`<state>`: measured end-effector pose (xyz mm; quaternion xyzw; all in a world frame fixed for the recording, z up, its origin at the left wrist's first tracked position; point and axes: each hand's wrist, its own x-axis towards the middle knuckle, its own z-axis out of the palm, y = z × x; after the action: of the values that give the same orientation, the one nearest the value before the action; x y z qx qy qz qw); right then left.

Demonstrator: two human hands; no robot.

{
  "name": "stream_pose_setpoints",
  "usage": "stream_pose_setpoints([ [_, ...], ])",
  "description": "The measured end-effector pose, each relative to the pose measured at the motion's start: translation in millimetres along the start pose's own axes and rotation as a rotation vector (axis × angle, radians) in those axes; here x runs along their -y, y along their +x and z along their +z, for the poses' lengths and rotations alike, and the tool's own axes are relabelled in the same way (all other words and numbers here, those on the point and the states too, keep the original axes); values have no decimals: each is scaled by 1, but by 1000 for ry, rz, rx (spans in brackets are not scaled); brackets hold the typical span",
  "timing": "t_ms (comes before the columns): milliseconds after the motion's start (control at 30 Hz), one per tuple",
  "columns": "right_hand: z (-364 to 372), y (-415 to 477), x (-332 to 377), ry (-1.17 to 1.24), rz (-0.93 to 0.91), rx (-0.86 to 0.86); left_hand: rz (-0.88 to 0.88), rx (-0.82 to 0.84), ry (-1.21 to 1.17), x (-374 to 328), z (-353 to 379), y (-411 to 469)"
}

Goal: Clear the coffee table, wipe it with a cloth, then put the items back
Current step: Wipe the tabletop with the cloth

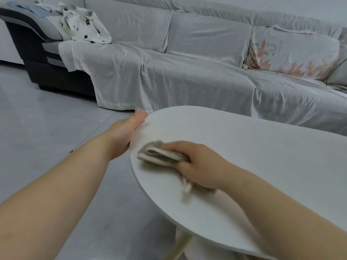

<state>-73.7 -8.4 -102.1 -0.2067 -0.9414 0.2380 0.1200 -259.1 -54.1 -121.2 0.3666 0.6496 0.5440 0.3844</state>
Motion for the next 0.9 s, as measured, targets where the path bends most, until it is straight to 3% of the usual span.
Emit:
stream_pose_setpoints([
  [67, 13, 13, 13, -133, 64, -77, 12, -18, -18, 2, 3, -3],
  [133, 32, 6, 30, -214, -36, -86, -2, -37, -9, 4, 4, -7],
  [267, 27, -33, 27, -150, -231, -25, -17, -58, -76, 10, 4, -8],
  [367, -5, -51, -13, -158, 19, -27, -19, -85, -3, 15, 6, -6],
  [433, -21, -56, -32, -225, 242, -187, 25, -92, 74, 16, 6, -5],
  [500, -14, -54, -25, -326, 324, -255, 76, -104, 155, 18, 8, -3],
  [633, 26, -61, 20, -313, -47, -96, 181, -107, 419, 19, 8, 0],
  [700, 18, -69, 20, -305, -80, -41, 184, -95, 602, 16, 9, 2],
  [800, -14, -78, -23, -362, 207, -44, 207, -138, 977, 8, 15, 0],
  [900, -38, -81, -51, -427, 580, -191, 261, -153, 1090, 6, 29, -6],
])
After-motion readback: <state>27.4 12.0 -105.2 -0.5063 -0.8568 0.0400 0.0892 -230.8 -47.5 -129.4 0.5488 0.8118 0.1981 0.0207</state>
